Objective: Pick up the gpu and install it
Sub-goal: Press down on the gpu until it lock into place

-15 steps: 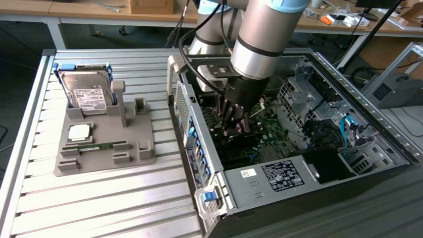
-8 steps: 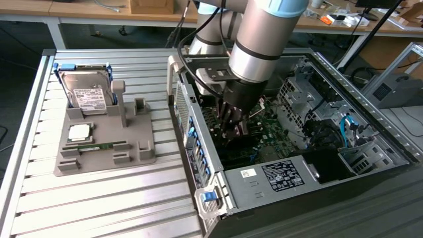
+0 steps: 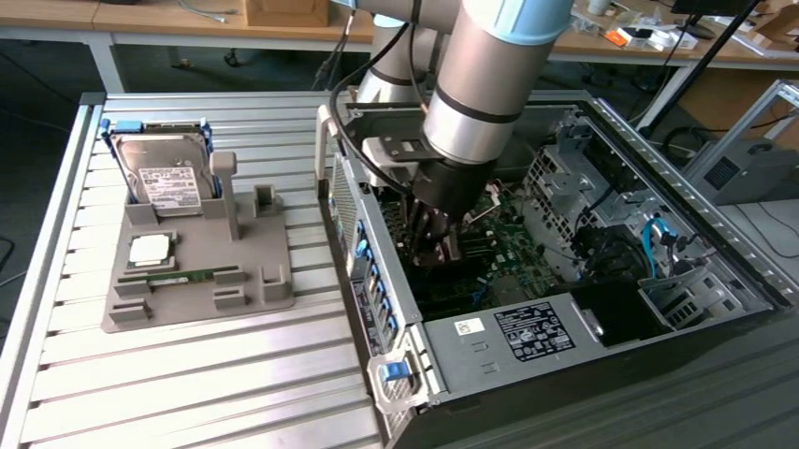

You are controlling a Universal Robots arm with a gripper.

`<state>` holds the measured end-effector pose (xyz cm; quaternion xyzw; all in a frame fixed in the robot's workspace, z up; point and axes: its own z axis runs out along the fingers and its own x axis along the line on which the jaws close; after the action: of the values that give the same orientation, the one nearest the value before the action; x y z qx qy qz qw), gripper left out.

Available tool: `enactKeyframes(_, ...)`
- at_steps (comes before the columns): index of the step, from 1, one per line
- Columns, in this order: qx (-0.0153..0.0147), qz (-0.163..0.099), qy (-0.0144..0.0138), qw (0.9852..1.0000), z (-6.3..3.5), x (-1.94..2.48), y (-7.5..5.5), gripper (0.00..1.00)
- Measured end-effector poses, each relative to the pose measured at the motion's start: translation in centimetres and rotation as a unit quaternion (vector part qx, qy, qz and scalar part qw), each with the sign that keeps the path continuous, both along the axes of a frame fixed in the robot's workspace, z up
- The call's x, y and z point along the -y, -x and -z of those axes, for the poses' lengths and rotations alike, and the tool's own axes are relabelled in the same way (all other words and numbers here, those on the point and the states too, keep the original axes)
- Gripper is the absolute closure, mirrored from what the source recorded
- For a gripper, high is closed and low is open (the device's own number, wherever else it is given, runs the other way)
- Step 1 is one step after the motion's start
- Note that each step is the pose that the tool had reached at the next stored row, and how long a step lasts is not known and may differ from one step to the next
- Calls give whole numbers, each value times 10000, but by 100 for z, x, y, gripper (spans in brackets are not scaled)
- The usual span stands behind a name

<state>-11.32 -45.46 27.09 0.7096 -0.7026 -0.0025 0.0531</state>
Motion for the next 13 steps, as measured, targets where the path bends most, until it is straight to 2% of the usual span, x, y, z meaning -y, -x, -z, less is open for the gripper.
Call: enactKeyframes(13, 0, -2, -1, 10000, 11, -51, 1, 89)
